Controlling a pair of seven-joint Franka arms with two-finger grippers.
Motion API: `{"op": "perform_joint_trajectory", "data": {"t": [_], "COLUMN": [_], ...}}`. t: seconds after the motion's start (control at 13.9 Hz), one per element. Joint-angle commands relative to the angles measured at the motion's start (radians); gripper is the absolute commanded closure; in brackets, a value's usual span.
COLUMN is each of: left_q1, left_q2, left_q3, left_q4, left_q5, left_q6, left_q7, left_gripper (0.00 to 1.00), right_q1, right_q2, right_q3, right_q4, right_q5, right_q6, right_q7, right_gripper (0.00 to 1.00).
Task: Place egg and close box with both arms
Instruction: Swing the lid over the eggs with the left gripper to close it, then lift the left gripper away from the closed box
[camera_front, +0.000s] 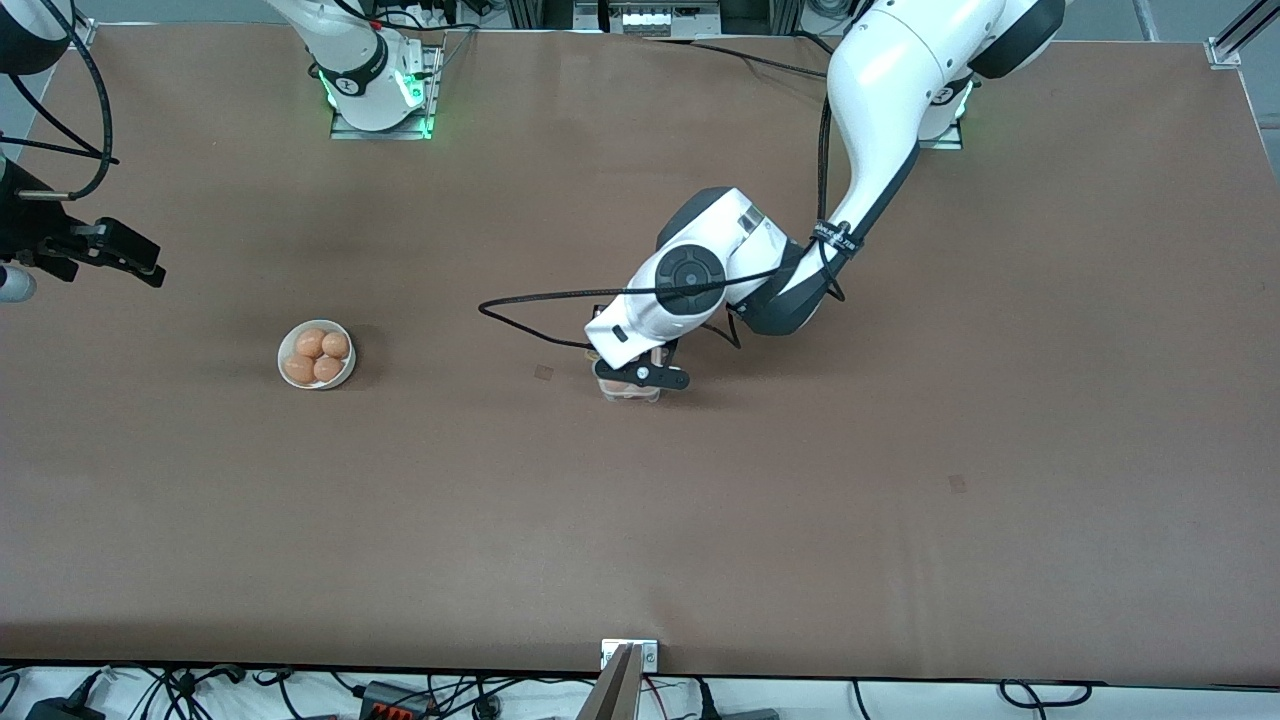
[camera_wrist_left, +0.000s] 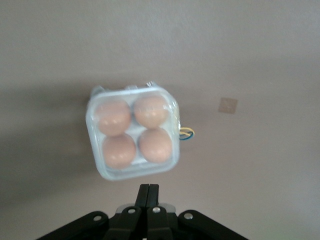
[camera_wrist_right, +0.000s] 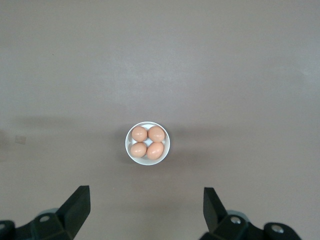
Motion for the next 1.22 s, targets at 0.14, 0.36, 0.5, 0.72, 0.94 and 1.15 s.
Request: {"op": "perform_joint_trajectory", "data": {"t": [0.14, 0.36, 0.5, 0.72, 0.94, 1.15], "left_q1": [0.011, 0.120, 0.182, 0.263, 0.384, 0.479], "left_q2": [-0.019, -0.083, -0.138, -0.215, -0.351, -0.476], "left_q3": [0.012, -0.003, -0.006, -0.006, -0.006, -0.006], "left_q4": [0.029, 0.028, 0.020, -0.020, -0.174, -0.313], "left_q5": [0.053, 0.045, 0.039, 0.037, 0.037, 0.034], "left_q6": [-0.020, -0.130, -0.214, -0.325, -0.344, -0.351], "left_q7": [-0.003, 0.132, 0.177, 0.287, 0.422, 0.499], "left_gripper": [1.00, 1.00, 0.99, 0.98, 0.97, 0.93], "right_q1": [-0.004, -0.002, -0.004, -0.002, -0.002, -0.002], "right_q2": [-0.011, -0.016, -0.016, -0.016, -0.016, -0.016], "right_q3": [0.004, 0.003, 0.003, 0.003, 0.003, 0.003], "right_q4": [-0.004, -0.004, -0.004, -0.004, -0.004, -0.004], "right_q5": [0.000, 0.000, 0.000, 0.000, 0.000, -0.002], "right_q6": [0.002, 0.000, -0.003, -0.004, -0.004, -0.004], "right_q7": [-0.008, -0.012, -0.014, -0.011, -0.011, -0.012], "right_gripper": [0.00, 0.00, 0.00, 0.00, 0.00, 0.00]}}
